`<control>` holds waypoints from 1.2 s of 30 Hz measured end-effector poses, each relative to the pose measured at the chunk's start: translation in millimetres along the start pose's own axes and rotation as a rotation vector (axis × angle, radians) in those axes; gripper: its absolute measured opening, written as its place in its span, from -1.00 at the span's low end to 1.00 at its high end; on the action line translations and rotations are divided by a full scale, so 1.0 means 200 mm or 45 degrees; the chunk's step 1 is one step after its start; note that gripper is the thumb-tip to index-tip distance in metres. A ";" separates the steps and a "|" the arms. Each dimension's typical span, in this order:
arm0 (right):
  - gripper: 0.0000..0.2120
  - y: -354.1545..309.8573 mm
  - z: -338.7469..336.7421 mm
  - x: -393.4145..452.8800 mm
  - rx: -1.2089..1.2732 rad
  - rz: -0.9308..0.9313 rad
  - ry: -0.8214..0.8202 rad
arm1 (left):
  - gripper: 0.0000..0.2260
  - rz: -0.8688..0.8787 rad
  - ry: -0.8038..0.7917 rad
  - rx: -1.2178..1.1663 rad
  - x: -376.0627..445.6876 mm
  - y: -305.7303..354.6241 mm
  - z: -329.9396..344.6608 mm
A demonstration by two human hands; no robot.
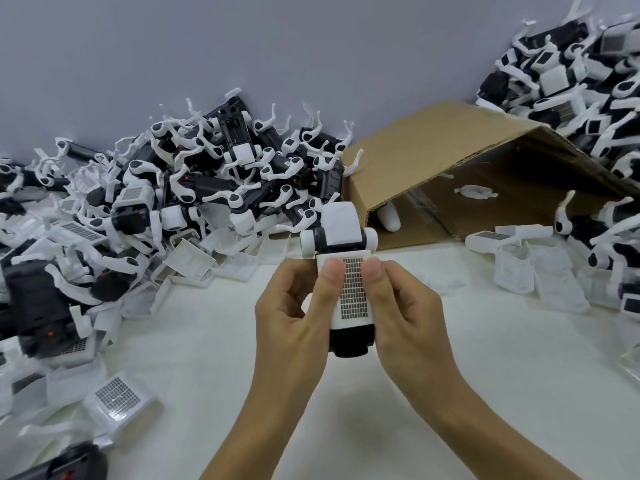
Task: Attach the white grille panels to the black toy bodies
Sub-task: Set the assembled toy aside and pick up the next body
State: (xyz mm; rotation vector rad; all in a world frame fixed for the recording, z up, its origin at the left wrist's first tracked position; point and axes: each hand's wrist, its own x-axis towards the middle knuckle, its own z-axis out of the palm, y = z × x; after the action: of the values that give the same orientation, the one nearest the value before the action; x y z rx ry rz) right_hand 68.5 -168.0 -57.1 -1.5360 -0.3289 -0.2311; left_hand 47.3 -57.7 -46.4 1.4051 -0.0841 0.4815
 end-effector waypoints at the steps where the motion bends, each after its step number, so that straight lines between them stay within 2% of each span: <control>1: -0.45 0.00 0.00 0.00 0.011 0.005 -0.016 | -0.75 0.008 -0.002 0.005 -0.01 0.00 0.00; 6: -0.61 0.00 -0.01 0.01 -0.026 -0.005 -0.005 | -0.71 0.026 -0.002 0.086 0.00 0.00 0.00; 11: -0.75 0.02 -0.02 0.01 -0.183 -0.135 0.074 | -0.79 -0.039 -0.063 0.062 0.01 -0.02 -0.01; 14: -0.73 0.02 -0.02 0.00 -0.136 -0.095 0.065 | -0.75 -0.027 -0.054 0.069 0.02 -0.02 -0.03; 18: -0.60 0.01 -0.01 0.01 0.057 0.139 -0.035 | -0.80 -0.081 -0.099 0.100 0.03 -0.03 -0.03; 23: -0.66 0.00 -0.03 0.01 0.017 -0.036 0.076 | -0.76 0.016 -0.156 0.076 0.02 -0.03 -0.04; 25: -0.65 0.00 -0.04 0.02 0.056 0.010 0.024 | -0.78 0.053 -0.110 0.078 0.03 -0.04 -0.04; 28: -0.69 0.00 -0.03 0.03 0.046 0.097 -0.125 | -0.80 -0.067 -0.069 0.053 0.04 -0.06 -0.05; 31: -0.81 -0.01 -0.02 0.02 -0.072 -0.010 -0.157 | -0.73 -0.210 -0.082 -0.061 0.05 -0.05 -0.06; 34: -0.83 -0.01 -0.03 0.01 -0.130 -0.124 -0.122 | -0.78 -0.039 -0.098 -0.007 0.06 -0.04 -0.08; 36: -0.83 -0.02 -0.03 0.00 -0.094 -0.113 -0.114 | -0.79 -0.002 -0.096 0.014 0.06 -0.04 -0.08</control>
State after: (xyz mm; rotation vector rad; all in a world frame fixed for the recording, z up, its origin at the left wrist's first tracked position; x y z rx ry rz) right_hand 68.8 -174.8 -53.9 -1.6095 -0.4642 -0.2470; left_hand 57.3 -39.1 -53.4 1.4341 -0.1417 0.4282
